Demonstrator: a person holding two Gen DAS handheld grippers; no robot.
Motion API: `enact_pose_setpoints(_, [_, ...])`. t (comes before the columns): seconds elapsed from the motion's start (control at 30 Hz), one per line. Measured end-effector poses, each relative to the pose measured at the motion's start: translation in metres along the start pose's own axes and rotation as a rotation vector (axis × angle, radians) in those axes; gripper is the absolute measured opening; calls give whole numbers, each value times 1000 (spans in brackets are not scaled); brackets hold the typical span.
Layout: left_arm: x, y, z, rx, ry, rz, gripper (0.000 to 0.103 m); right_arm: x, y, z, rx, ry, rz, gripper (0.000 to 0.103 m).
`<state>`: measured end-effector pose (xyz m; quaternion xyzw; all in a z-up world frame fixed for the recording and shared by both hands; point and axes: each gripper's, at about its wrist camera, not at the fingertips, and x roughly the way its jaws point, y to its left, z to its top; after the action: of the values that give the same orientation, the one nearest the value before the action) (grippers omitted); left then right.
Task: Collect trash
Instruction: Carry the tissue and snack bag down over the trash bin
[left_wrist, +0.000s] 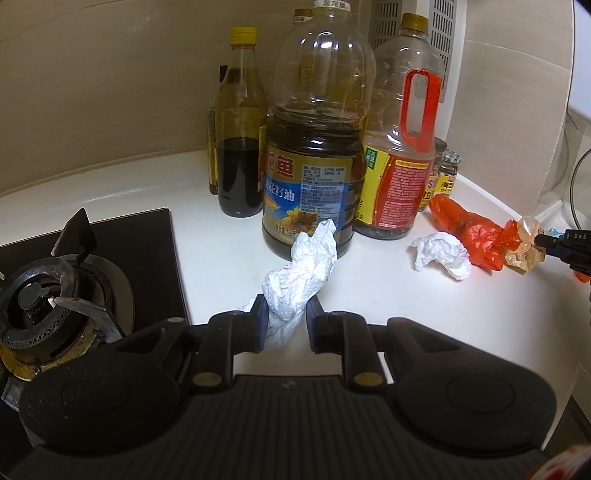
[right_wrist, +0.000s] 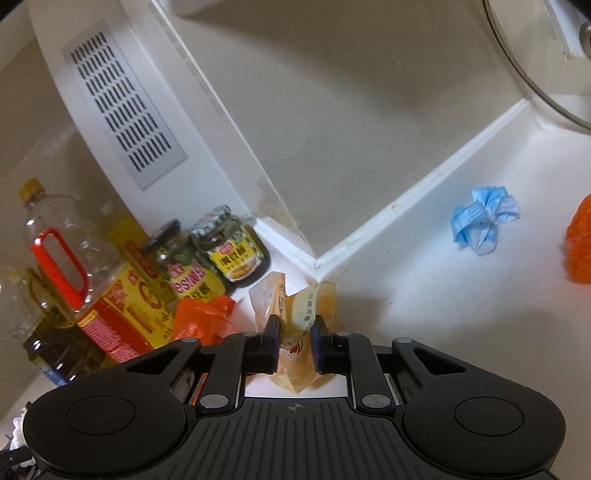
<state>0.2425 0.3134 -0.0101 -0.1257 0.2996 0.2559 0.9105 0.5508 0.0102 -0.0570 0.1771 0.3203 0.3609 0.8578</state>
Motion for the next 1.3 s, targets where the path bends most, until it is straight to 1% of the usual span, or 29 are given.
enact_pose_setpoints(0.03, [-1,-2,0,2,-1,-2,19,-6,0,0,-1,-4,9,13])
enact_pose_setpoints(0.1, [-5,-5,-2,4,-4,-8,19,-19,0,0,-3,-13,22,11])
enact_pose_setpoints(0.23, [-15,-16,-4,6,-12,-30,19,-53,3,2,-18,-47,54,11])
enact_pose_setpoints(0.4, [-31,-36,-9,13,-26,-62,19,-100,4,2,-36,-67,83,11])
enact_pose_setpoints(0.57, [-56,-61,-20,26,-46,-101,19,-153,1,-6,-39,-71,122,11])
enact_pose_setpoints(0.67, [-73,-78,-29,31,-53,-135,19,-187,3,-16,-49,-65,147,11])
enact_pose_setpoints(0.83, [-103,-110,-55,45,-50,-193,19,-237,4,-42,-60,-29,185,11])
enact_pose_setpoints(0.93, [-117,-126,-75,47,-24,-227,19,-258,6,-62,-61,13,208,11])
enact_pose_setpoints(1.03, [-127,-141,-98,48,15,-249,19,-274,7,-85,-57,63,218,11])
enact_pose_setpoints(1.13, [-132,-154,-124,39,65,-262,19,-284,9,-109,-68,114,210,11])
enact_pose_setpoints(1.3, [-132,-168,-164,10,157,-264,19,-287,12,-149,-106,204,185,11])
